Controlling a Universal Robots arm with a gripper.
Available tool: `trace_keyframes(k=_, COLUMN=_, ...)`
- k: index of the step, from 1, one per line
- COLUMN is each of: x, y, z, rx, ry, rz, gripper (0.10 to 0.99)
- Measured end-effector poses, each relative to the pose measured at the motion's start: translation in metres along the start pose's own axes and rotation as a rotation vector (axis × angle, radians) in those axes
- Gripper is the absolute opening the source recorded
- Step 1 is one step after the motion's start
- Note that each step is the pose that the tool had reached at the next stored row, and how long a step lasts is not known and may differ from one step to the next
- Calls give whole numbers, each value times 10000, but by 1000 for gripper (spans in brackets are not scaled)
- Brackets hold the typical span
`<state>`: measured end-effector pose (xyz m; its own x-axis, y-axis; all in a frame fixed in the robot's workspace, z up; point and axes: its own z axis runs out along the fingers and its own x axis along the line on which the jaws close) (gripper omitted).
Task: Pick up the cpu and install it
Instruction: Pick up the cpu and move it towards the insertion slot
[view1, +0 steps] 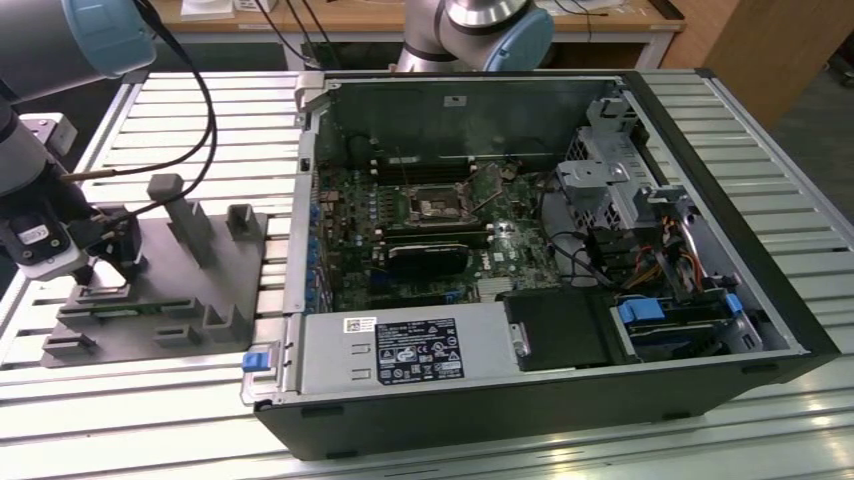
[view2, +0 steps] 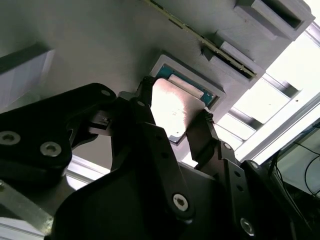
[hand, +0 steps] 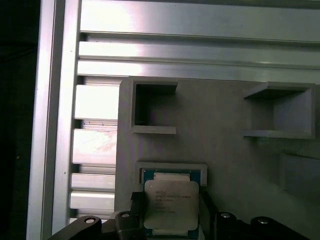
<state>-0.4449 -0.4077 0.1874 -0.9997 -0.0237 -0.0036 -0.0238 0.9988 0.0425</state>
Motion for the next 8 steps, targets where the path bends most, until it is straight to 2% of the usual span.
trace_keyframes(k=8, x=0, y=5, z=-120, rx=3, ry=4, rz=1, gripper=525)
